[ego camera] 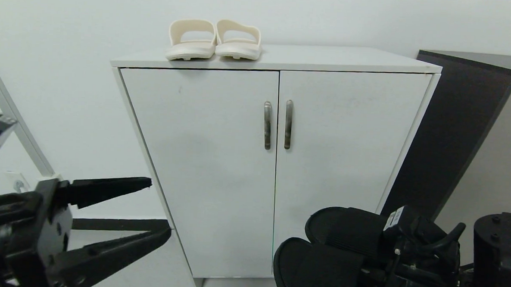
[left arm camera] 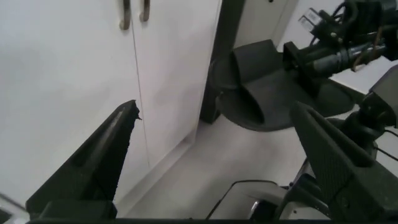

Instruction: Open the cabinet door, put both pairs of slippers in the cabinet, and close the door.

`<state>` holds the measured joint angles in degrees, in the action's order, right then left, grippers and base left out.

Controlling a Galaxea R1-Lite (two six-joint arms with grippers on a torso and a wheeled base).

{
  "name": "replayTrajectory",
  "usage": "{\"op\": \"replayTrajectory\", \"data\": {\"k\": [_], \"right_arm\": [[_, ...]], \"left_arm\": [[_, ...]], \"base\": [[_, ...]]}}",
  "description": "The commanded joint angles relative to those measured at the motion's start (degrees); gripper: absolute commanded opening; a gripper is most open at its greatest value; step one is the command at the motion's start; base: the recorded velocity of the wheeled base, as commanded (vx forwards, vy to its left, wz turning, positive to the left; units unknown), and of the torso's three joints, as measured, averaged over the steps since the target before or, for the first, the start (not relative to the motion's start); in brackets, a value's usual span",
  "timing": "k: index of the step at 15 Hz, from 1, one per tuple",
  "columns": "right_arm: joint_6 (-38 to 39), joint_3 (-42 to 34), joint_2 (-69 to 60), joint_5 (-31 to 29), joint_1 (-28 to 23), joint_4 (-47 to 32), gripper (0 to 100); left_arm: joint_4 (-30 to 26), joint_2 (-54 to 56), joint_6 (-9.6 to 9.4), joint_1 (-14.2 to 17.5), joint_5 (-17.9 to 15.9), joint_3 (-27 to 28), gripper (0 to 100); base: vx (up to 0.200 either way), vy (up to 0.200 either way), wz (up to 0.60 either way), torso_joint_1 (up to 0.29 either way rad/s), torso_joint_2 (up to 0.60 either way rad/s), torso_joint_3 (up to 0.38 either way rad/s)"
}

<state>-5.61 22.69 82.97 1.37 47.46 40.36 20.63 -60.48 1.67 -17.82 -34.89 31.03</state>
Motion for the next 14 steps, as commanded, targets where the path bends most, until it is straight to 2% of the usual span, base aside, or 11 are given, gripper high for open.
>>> {"op": "replayTrajectory", "data": {"k": [1,4,6,7,8,9,10,12,14], "right_arm": [[0.0,0.0,0.4,0.0,0.0,0.0,0],[0.0,0.0,0.6,0.0,0.0,0.1,0],[0.2,-0.2,0.7,0.0,0.0,0.0,0],[0.2,-0.2,0.7,0.0,0.0,0.0,0],[0.2,-0.2,0.9,0.0,-0.1,0.1,0],[0.2,-0.2,1.1,0.0,0.0,0.1,0],[0.2,-0.2,1.2,0.0,0.0,0.1,0],[0.2,-0.1,1.8,0.1,-0.1,0.1,0],[0.3,-0.2,1.8,0.1,-0.1,0.1,0]], "left_arm": [[4.6,-8.4,0.18,-3.5,0.0,2.1,100],[11.9,-18.3,0.35,-6.3,0.3,5.8,100],[16.6,-23.4,0.62,-8.9,3.1,8.8,100],[17.7,-25.0,1.76,-10.4,4.7,10.6,100],[17.7,-25.4,3.08,-11.6,5.1,11.7,100],[17.7,-26.2,5.89,-13.3,5.3,13.9,100],[17.6,-27.0,6.86,-13.9,5.3,15.6,100],[17.5,-29.0,7.03,-14.3,6.0,18.3,100],[17.4,-31.5,7.29,-15.4,9.4,20.7,100]], "base": [[0.000,0.000,0.00,0.000,0.00,0.000],[0.000,0.000,0.00,0.000,0.00,0.000],[0.000,0.000,0.00,0.000,0.00,0.000],[0.000,0.000,0.00,0.000,0.00,0.000],[0.000,0.000,0.00,0.000,0.00,0.000],[0.000,0.000,0.00,0.000,0.00,0.000],[0.000,0.000,0.00,0.000,0.00,0.000],[0.000,0.000,0.00,0.000,0.00,0.000],[0.000,0.000,0.00,0.000,0.00,0.000]]}}
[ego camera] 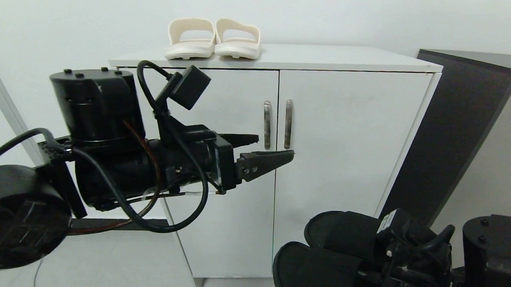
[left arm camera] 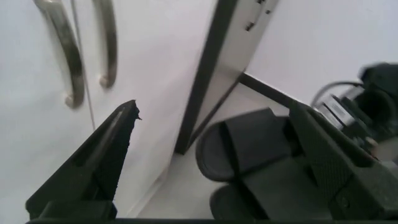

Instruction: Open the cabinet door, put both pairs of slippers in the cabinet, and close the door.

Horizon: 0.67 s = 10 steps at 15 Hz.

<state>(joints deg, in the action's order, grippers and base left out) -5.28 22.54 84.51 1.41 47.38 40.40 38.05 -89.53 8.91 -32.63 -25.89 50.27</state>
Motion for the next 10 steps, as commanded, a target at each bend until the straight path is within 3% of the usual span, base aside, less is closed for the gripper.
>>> {"op": "replayTrajectory", "data": {"k": [1,4,6,9,10], "right_arm": [[0.0,0.0,0.3,0.0,0.0,0.0,0],[-0.1,0.0,0.3,0.0,0.0,0.0,0],[-0.1,0.0,0.4,0.0,0.1,0.0,0],[-0.1,0.0,0.6,0.0,0.1,0.0,0],[-0.1,-0.1,0.6,0.0,0.0,0.0,0]], "left_arm": [[0.0,-3.3,0.32,-0.7,1.5,2.6,100],[-0.1,-6.5,1.99,-2.7,5.4,6.8,100],[-1.1,-7.7,2.43,-3.0,5.6,9.0,100],[-5.8,-8.1,5.33,-3.0,4.7,13.9,100],[-6.3,-8.9,5.41,-3.0,4.4,15.2,100]], "base": [[0.000,0.000,0.00,0.000,0.00,0.000],[0.000,0.000,0.00,0.000,0.00,0.000],[0.000,0.000,0.00,0.000,0.00,0.000],[0.000,0.000,0.00,0.000,0.00,0.000],[0.000,0.000,0.00,0.000,0.00,0.000]]}}
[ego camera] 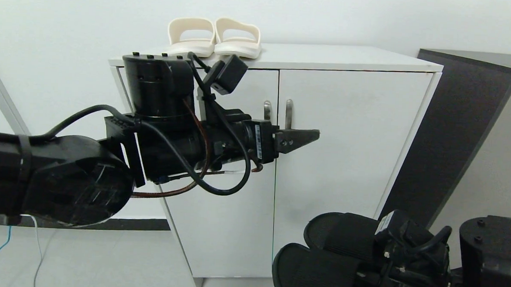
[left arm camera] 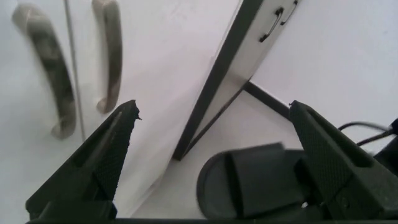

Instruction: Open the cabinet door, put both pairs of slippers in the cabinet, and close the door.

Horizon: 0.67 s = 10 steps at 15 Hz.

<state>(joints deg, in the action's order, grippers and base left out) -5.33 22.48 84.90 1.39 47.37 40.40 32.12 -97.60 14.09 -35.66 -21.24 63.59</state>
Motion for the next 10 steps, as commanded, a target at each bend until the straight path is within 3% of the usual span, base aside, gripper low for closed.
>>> {"op": "replayTrajectory", "data": {"k": [1,2,4,7,8,10], "right_arm": [[0.0,-0.1,0.2,0.0,0.0,0.0,0],[0.0,-0.1,0.2,0.0,0.1,0.0,0],[0.0,-0.1,0.2,0.0,0.0,0.0,0],[0.0,-0.2,0.2,0.1,0.0,0.0,0],[0.0,-0.2,0.2,0.0,0.0,0.0,0],[0.0,-0.2,0.3,0.1,0.0,0.0,0]], "left_arm": [[-0.5,-1.5,0.32,0.0,-0.2,2.6,100],[-0.5,-1.9,0.67,0.0,-0.2,3.1,100],[-0.5,-2.9,3.13,0.0,-0.2,4.6,100],[-0.5,-5.9,3.22,0.0,1.1,7.9,100],[-0.5,-7.3,3.22,0.1,3.7,9.4,100],[-0.6,-7.6,3.22,0.2,4.8,10.0,100]], "base": [[0.000,0.000,0.00,0.000,0.00,0.000],[0.000,0.000,0.00,0.000,0.00,0.000],[0.000,0.000,0.00,0.000,0.00,0.000],[0.000,0.000,0.00,0.000,0.00,0.000],[0.000,0.000,0.00,0.000,0.00,0.000],[0.000,0.000,0.00,0.000,0.00,0.000]]}}
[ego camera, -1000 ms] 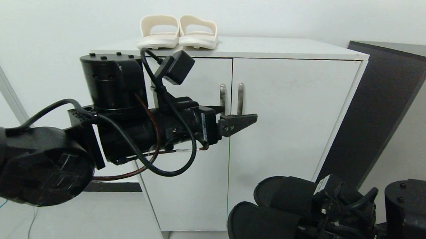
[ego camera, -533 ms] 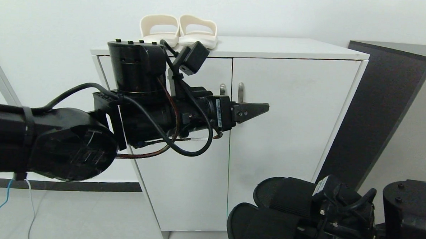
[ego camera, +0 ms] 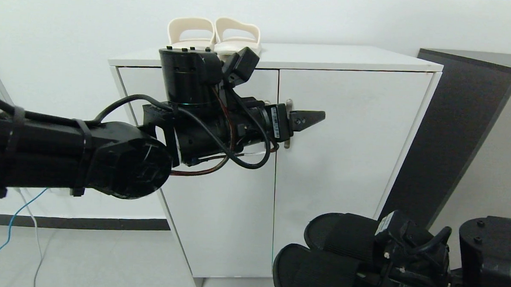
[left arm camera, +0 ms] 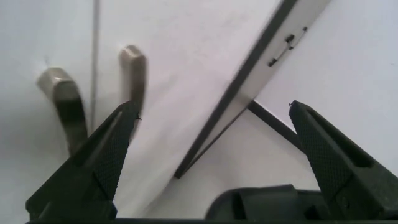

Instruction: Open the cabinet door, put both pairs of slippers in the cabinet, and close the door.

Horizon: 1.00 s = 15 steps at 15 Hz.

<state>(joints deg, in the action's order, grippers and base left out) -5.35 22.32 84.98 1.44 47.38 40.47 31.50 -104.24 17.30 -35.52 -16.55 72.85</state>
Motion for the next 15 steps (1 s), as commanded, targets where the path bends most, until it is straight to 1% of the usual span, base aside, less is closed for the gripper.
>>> {"op": "replayTrajectory", "data": {"k": [1,5,10,11,15], "right_arm": [[0.0,0.0,0.2,0.1,0.0,0.0,0],[-0.1,0.0,0.1,0.1,0.1,0.0,0],[-0.1,0.0,0.0,0.1,0.1,0.0,0],[-0.1,-0.1,0.0,0.1,0.1,0.0,0],[-0.1,-0.8,0.0,0.4,0.1,0.0,0]], "left_arm": [[0.1,-1.0,0.02,0.2,0.3,0.8,100],[-1.4,-3.3,-0.07,0.8,2.6,3.2,100],[-1.3,-6.4,-0.07,0.6,2.4,4.5,100],[-1.3,-6.3,-0.07,0.6,2.4,4.4,0],[-1.1,-4.1,0.10,0.5,2.4,2.4,0]], "base": [[0.000,0.000,0.00,0.000,0.00,0.000],[0.000,0.000,0.00,0.000,0.00,0.000],[0.000,0.000,0.00,0.000,0.00,0.000],[0.000,0.000,0.00,0.000,0.00,0.000],[0.000,0.000,0.00,0.000,0.00,0.000]]}}
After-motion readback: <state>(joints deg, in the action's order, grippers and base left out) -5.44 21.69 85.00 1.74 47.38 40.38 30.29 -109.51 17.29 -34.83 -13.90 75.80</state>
